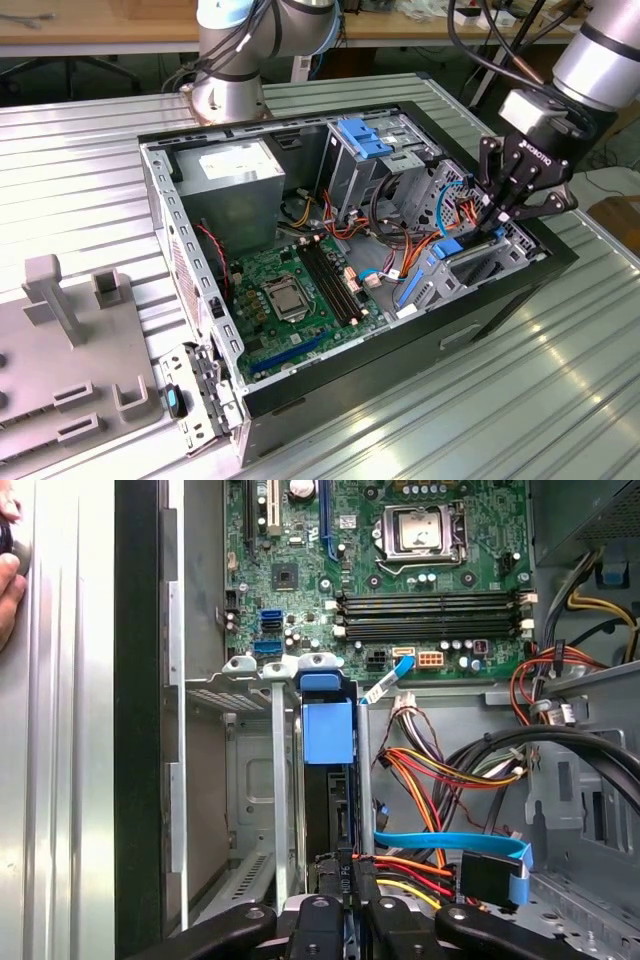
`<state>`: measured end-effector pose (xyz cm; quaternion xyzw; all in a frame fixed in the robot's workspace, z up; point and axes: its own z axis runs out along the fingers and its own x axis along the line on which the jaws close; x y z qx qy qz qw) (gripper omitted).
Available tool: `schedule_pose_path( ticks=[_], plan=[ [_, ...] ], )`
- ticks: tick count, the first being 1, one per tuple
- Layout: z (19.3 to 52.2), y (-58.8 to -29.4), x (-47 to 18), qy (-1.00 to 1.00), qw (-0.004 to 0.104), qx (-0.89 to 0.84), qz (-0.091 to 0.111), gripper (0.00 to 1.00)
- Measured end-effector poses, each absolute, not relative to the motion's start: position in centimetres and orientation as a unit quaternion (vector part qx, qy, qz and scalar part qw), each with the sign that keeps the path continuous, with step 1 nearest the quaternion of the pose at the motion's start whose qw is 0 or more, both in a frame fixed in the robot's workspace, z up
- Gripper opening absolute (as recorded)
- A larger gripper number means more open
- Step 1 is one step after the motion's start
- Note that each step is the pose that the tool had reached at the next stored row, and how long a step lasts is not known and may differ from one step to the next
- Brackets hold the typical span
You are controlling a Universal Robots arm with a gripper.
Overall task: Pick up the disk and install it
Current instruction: 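Insert the first disk wire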
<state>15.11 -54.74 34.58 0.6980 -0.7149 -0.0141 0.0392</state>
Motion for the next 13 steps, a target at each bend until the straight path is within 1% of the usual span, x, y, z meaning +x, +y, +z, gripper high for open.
schedule_pose_path(
  ticks=[13],
  plan=[
    [34.68,-54.74,15.11,-0.715,0.039,0.698,-0.014,0.16]
  ],
)
